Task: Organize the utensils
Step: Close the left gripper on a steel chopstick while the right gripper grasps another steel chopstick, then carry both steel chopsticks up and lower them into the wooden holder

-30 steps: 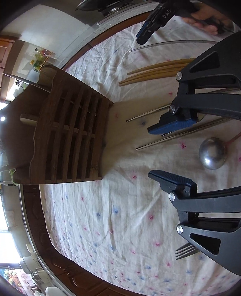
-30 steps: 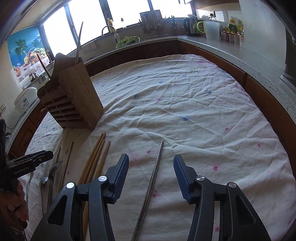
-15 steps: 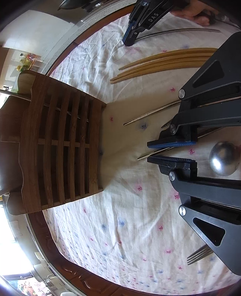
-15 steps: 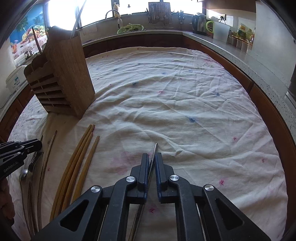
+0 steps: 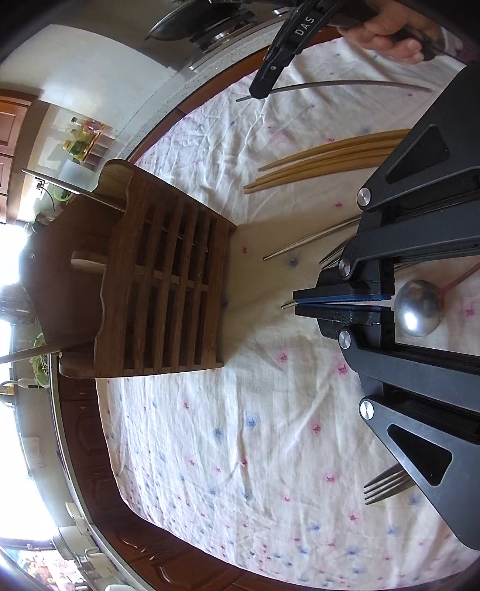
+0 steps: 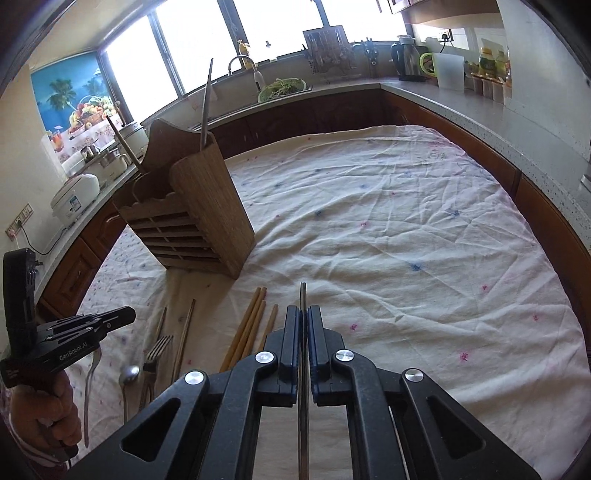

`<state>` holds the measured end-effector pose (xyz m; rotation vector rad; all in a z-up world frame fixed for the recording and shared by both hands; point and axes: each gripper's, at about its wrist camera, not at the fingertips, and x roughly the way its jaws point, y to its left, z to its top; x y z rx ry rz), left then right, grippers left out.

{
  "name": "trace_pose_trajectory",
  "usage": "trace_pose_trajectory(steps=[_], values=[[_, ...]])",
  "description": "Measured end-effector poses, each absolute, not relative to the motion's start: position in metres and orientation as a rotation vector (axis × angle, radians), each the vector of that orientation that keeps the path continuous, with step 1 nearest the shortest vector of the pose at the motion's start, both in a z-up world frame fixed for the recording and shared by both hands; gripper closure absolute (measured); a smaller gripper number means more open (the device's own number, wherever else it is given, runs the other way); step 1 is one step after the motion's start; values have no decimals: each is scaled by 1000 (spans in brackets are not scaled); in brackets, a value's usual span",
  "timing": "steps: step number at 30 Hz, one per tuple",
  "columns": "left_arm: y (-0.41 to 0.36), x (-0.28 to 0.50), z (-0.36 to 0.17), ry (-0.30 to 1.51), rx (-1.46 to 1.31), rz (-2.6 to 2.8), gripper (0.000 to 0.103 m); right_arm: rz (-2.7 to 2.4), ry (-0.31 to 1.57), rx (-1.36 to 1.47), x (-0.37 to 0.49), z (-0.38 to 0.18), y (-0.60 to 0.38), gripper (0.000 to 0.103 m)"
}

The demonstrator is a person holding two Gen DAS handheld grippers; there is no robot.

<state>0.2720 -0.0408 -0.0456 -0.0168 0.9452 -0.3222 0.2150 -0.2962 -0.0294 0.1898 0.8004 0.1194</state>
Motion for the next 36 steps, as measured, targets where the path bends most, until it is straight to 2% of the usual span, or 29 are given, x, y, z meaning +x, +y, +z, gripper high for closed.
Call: trace_pose_trajectory(steps=[8, 12, 26, 36], values=[[-57, 291, -70, 1046, 10, -312, 101, 148, 784, 188, 209, -22, -290, 99], [-65, 293, -73, 1053, 13, -337, 94, 152, 790, 192, 208, -25, -291, 99], [-79, 292, -75, 1023, 104, -354, 98, 178, 777, 213, 208, -23, -286, 99], [-35, 255, -12, 849, -37, -383, 99, 195, 721, 214, 194, 0, -281, 99]])
